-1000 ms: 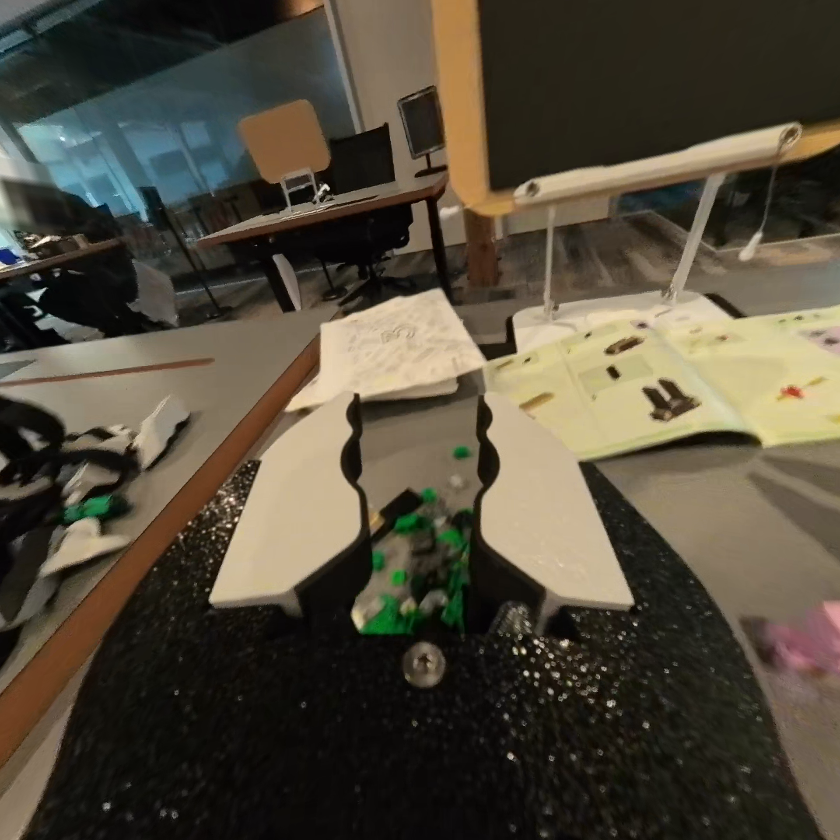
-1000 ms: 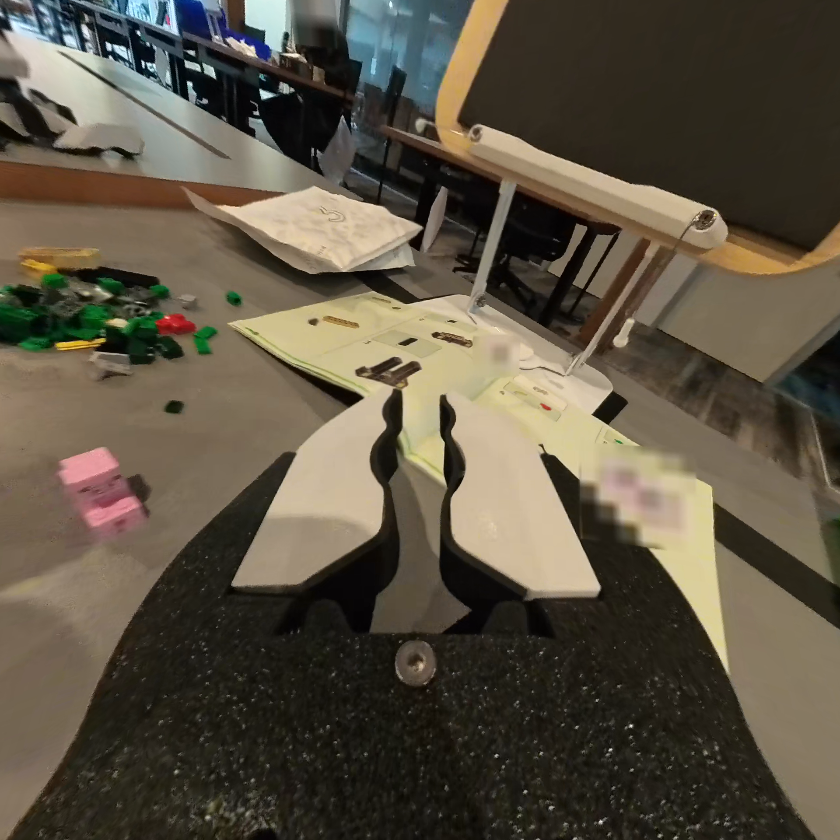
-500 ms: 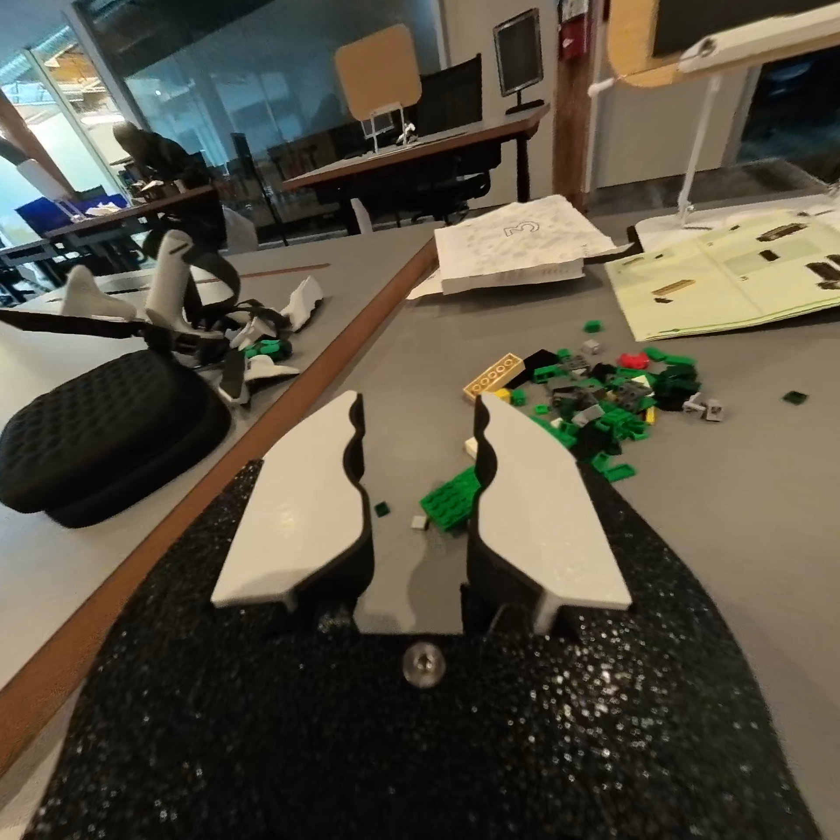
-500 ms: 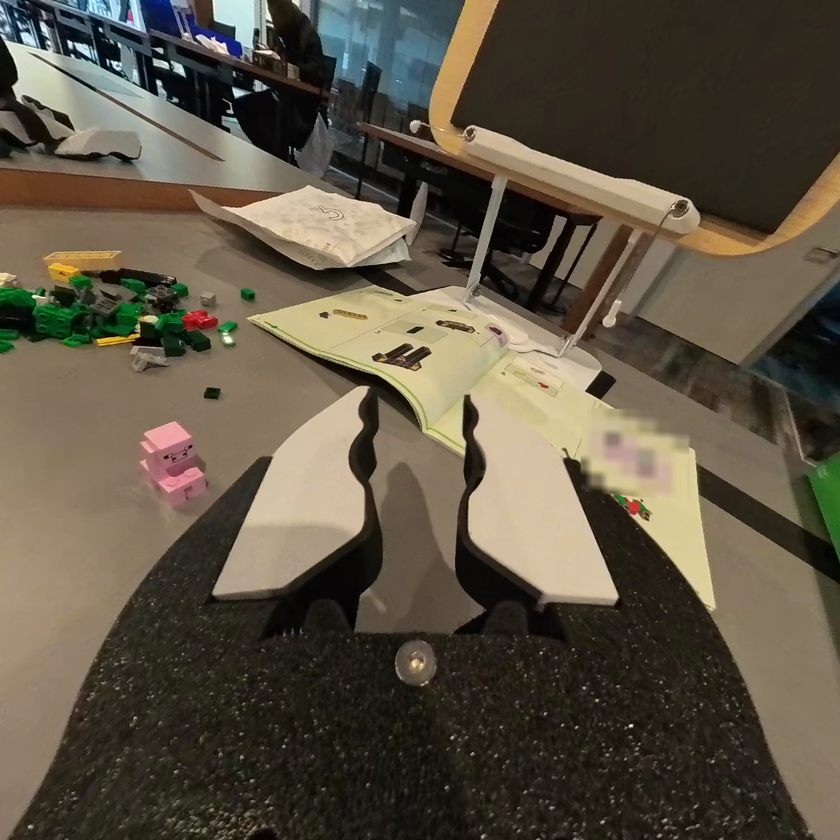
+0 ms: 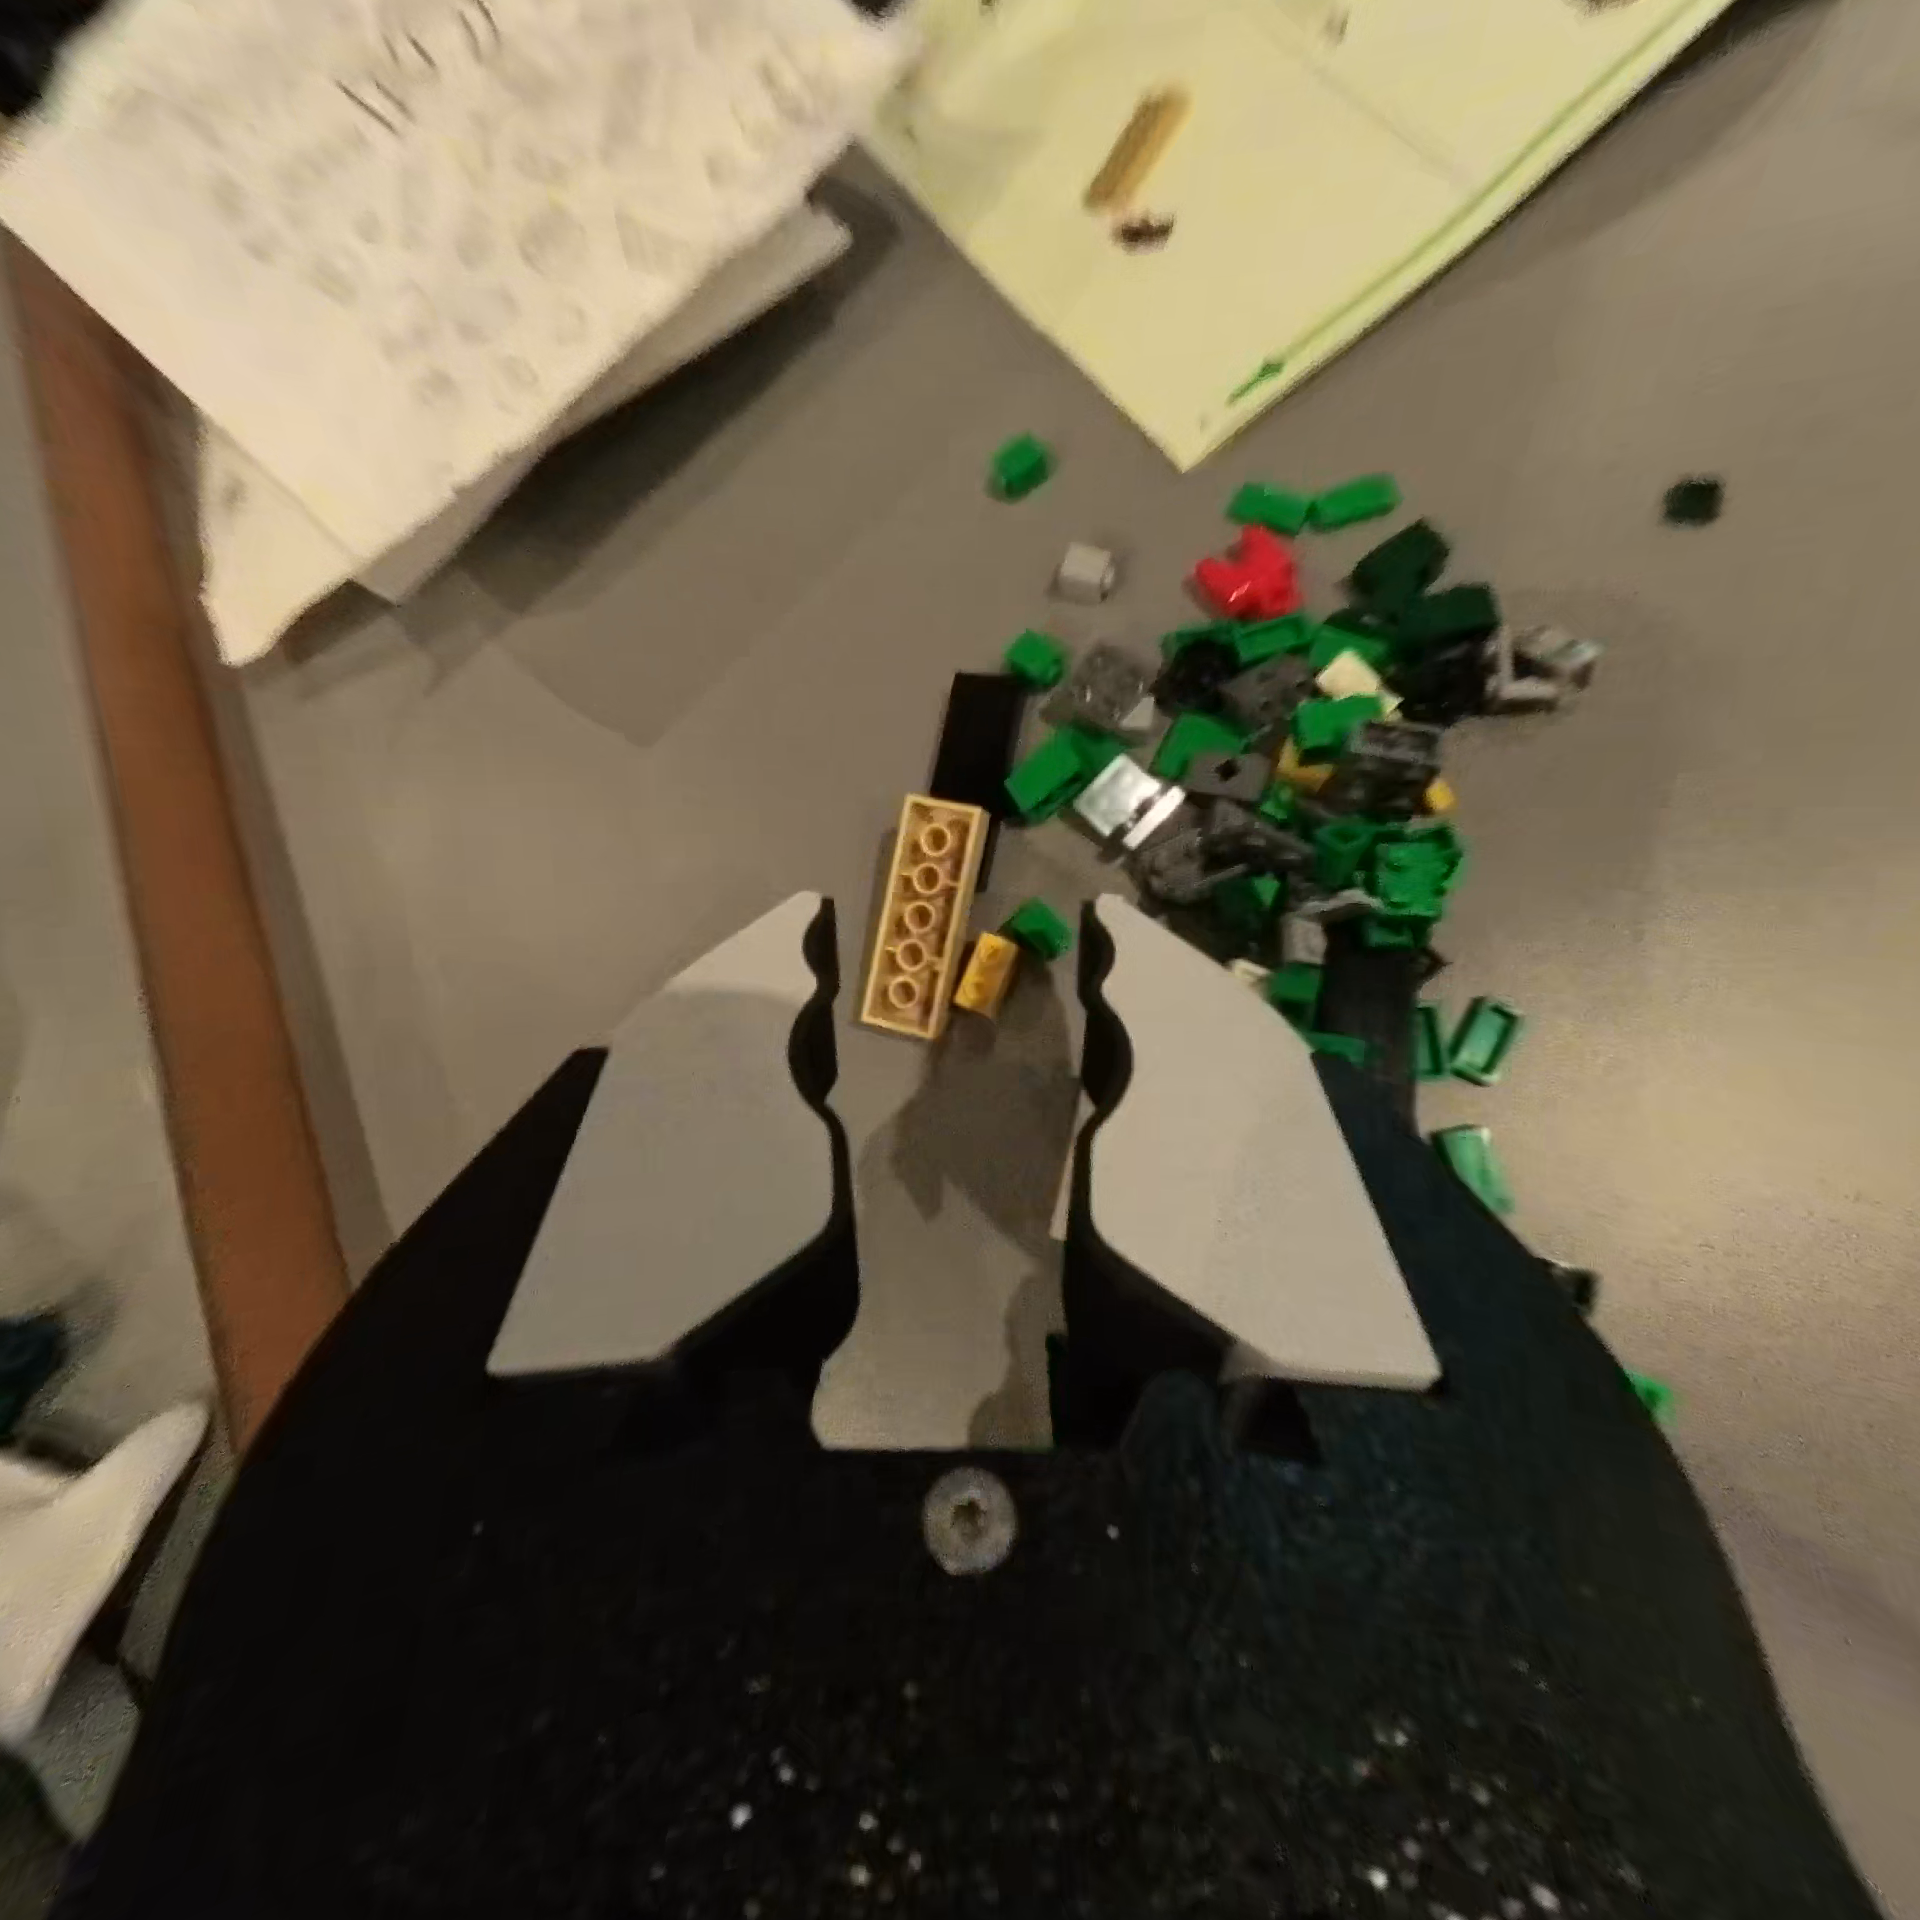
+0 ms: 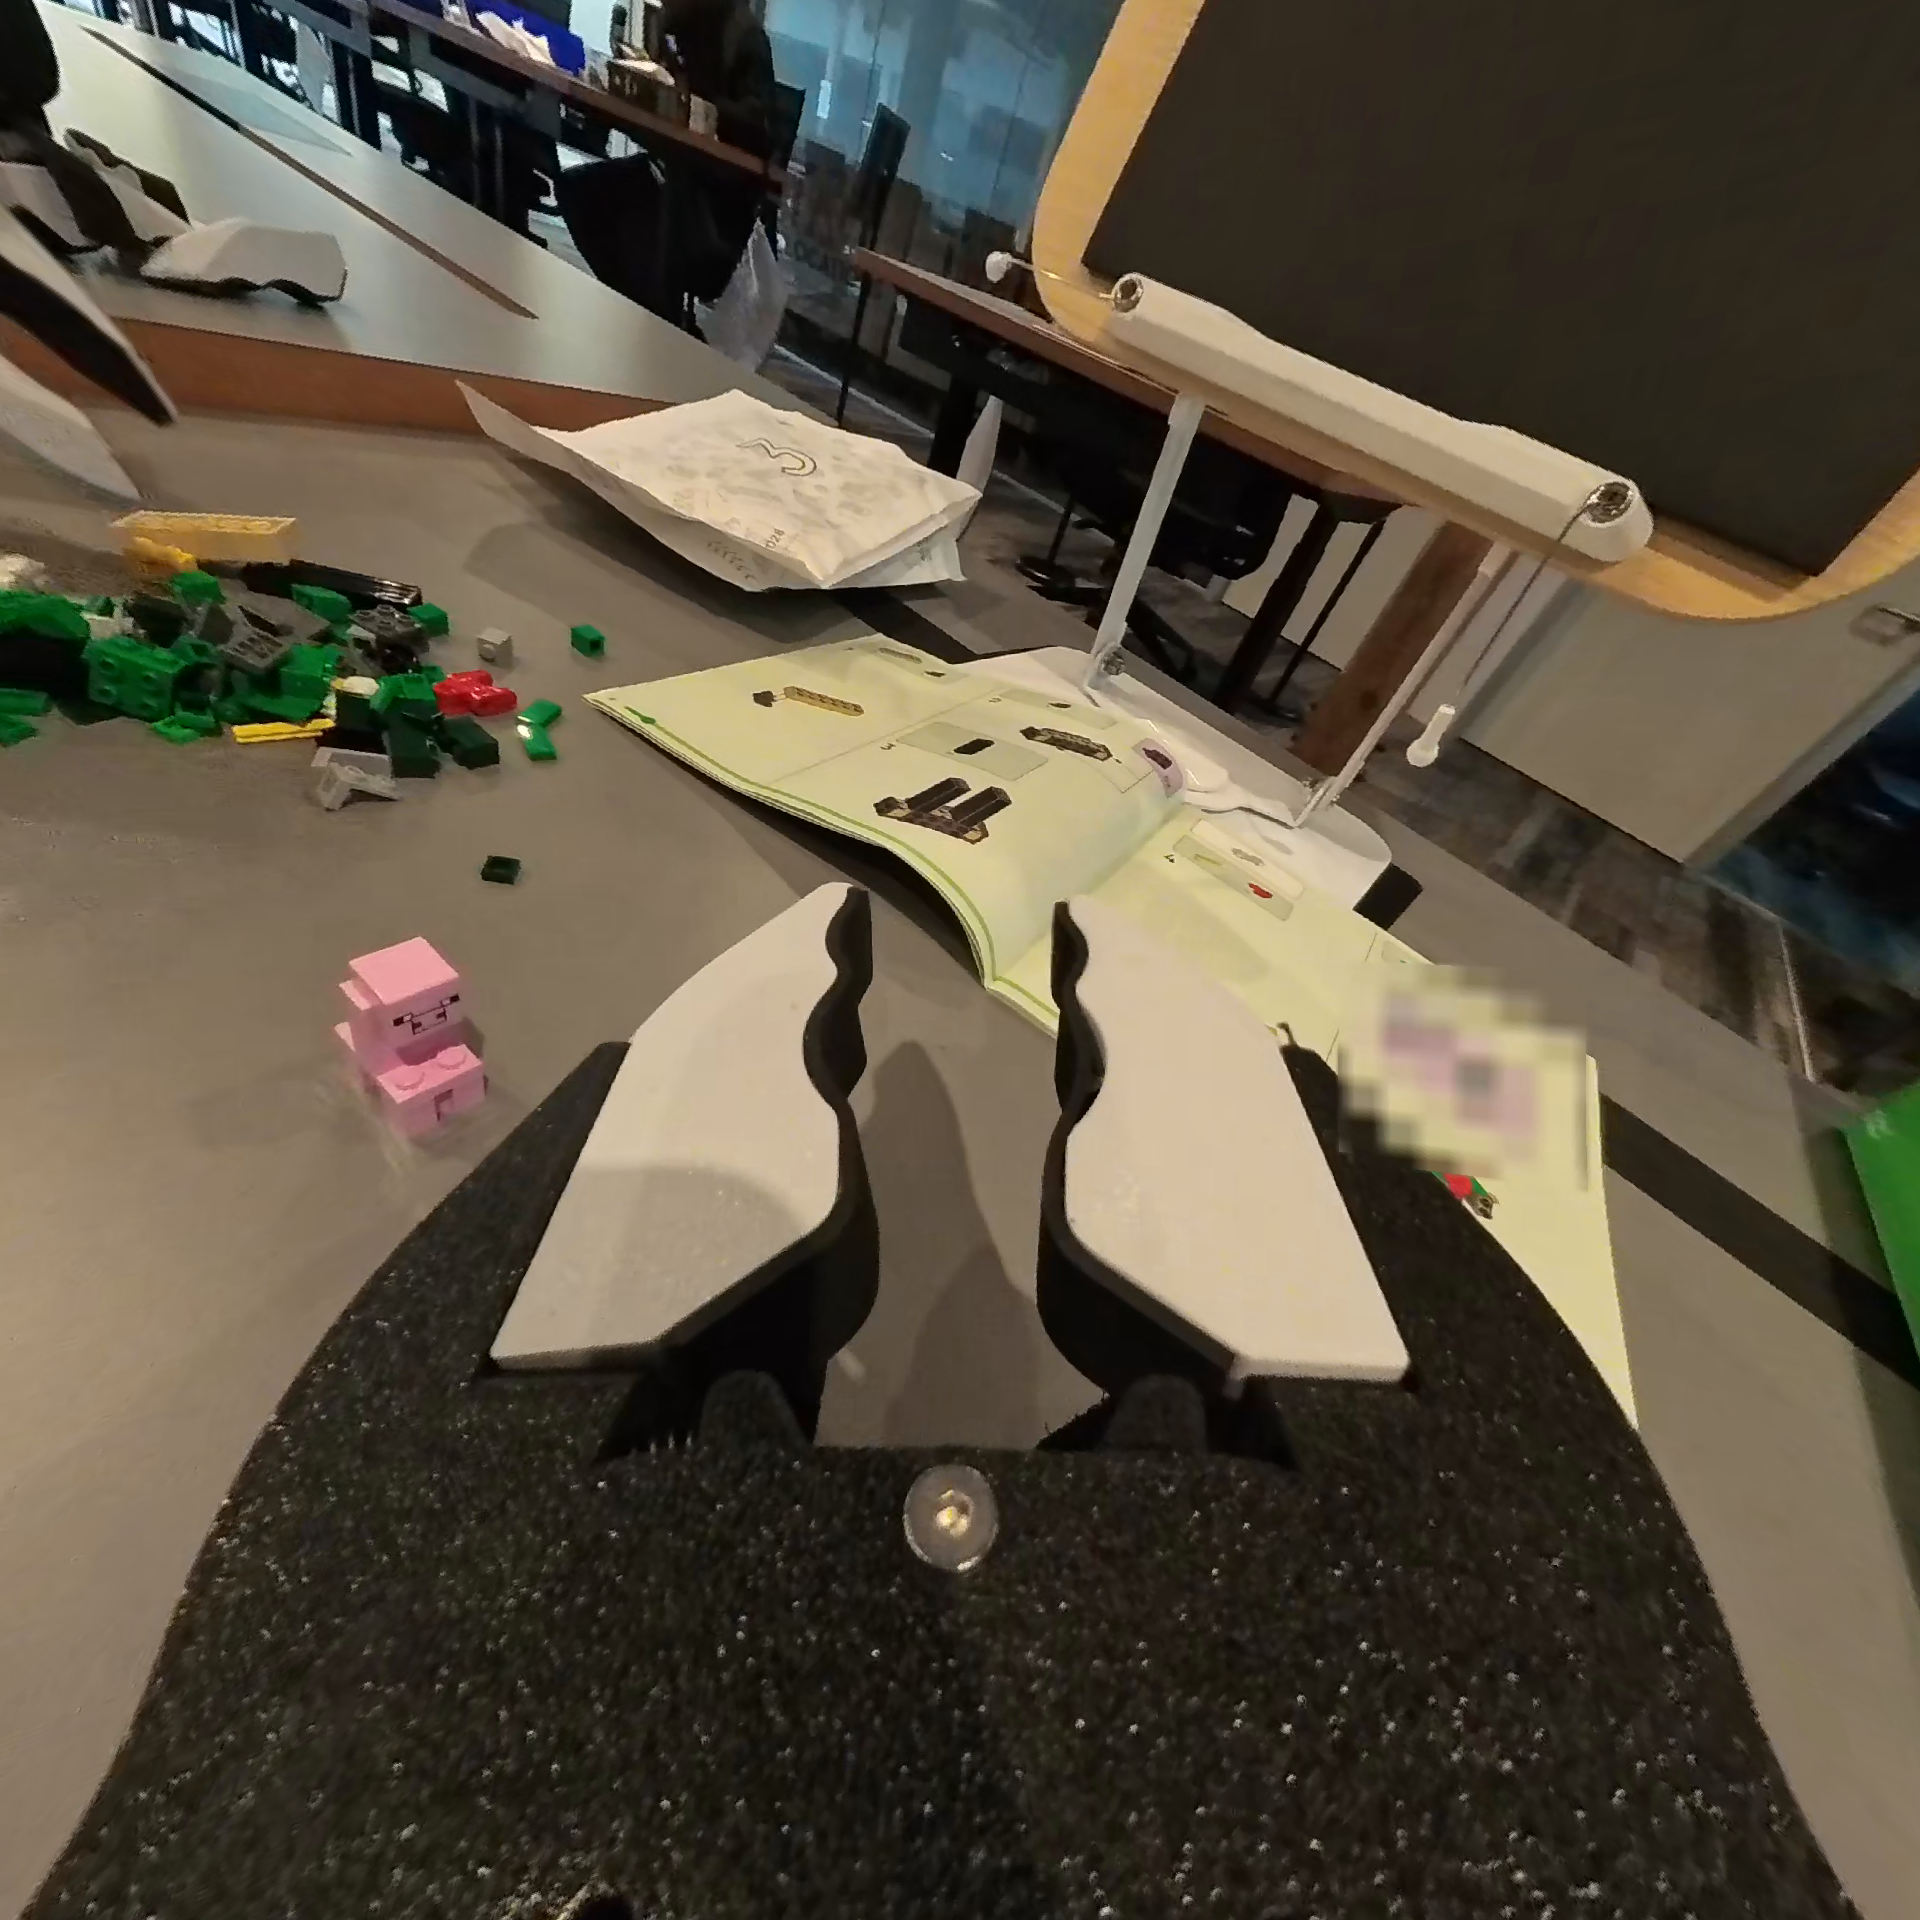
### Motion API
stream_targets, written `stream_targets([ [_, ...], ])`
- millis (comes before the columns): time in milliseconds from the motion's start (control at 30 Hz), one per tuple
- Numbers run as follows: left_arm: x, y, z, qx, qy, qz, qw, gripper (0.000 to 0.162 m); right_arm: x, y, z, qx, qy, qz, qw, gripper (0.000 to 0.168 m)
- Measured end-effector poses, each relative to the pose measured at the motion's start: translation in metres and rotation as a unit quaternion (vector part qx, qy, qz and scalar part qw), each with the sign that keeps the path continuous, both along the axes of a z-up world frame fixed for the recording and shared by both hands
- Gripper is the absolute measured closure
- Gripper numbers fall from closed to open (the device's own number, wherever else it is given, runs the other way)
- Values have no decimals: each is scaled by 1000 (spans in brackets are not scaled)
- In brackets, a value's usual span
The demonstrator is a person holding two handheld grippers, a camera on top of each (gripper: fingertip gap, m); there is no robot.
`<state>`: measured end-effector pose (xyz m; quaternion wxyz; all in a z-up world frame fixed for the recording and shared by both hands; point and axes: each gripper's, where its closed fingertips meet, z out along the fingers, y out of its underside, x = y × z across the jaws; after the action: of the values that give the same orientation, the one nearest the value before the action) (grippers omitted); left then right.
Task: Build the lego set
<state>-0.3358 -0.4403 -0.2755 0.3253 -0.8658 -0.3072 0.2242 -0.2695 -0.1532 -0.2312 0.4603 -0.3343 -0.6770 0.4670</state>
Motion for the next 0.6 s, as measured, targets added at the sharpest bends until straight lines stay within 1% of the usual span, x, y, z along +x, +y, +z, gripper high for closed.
stream_targets([
  [67, -5, 0, -15, -22, -40, -8, 999, 118, 0, 0, 1, -3, 1, 2, 1000, 136],
  [133, -8, 0, -24, -33, -62, -10, 997, 118, -1, 0, 1, -7, 0, 3, 1000, 136],
  [300, -14, 5, -18, -27, -56, -19, 998, 119, -3, 0, 1, -10, -2, 3, 1000, 137],
  [367, -14, 6, -19, -36, -66, -27, 997, 119, -3, 0, 1, -13, -2, 5, 1000, 137],
  [400, -14, 6, -20, -45, -73, -31, 996, 124, -3, -1, 1, -14, -3, 6, 1000, 137],
  [433, -14, 4, -22, -56, -81, -34, 995, 132, -3, -1, 1, -15, -4, 6, 1000, 138],
  [467, -14, 4, -23, -64, -91, -38, 993, 134, -3, -1, 1, -16, -4, 7, 1000, 138],
  [600, -15, 10, -20, -46, -126, -52, 990, 130, -3, -1, 1, -18, -4, 10, 1000, 138],
])
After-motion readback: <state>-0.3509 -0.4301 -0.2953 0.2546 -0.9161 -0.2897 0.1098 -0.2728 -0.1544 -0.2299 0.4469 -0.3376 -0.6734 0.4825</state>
